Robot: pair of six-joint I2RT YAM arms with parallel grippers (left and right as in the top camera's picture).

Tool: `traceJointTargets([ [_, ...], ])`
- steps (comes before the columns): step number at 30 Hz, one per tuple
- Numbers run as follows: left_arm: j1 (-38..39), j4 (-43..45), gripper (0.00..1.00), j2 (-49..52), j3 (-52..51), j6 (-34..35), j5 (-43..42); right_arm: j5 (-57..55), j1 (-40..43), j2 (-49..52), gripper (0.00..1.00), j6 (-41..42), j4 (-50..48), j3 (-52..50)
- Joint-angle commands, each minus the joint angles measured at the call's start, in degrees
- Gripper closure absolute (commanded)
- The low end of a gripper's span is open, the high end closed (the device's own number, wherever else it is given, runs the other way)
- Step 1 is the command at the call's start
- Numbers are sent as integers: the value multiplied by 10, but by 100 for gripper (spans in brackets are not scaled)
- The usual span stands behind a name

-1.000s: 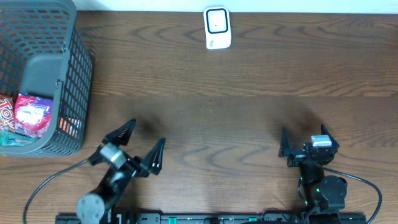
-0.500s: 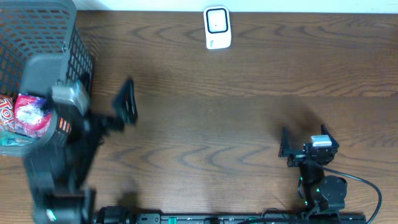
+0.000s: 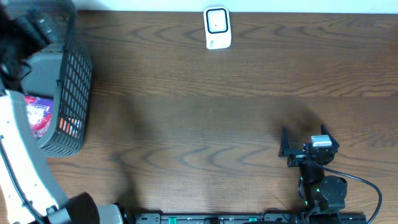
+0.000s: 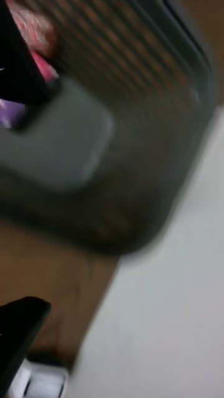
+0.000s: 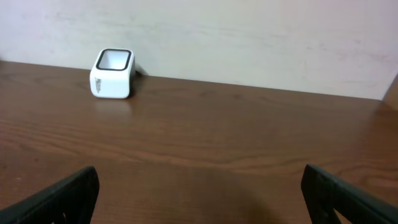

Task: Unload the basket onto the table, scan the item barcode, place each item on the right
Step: 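Reach the left gripper into the basket and grasp the pink-purple bag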

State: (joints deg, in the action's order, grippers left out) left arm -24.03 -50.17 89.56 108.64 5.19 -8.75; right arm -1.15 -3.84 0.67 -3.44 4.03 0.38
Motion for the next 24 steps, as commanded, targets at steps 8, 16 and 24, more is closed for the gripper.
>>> traceJointTargets([
  [8, -84, -38, 2, 59, 15, -2, 142, -4, 0, -4, 1, -5, 2, -1],
  [16, -83, -85, 2, 127, 12, 164, 309, -4, 0, -4, 1, -5, 2, -1],
  [24, -82, -111, 2, 207, 12, 219, 223, -4, 0, -4, 1, -5, 2, -1],
])
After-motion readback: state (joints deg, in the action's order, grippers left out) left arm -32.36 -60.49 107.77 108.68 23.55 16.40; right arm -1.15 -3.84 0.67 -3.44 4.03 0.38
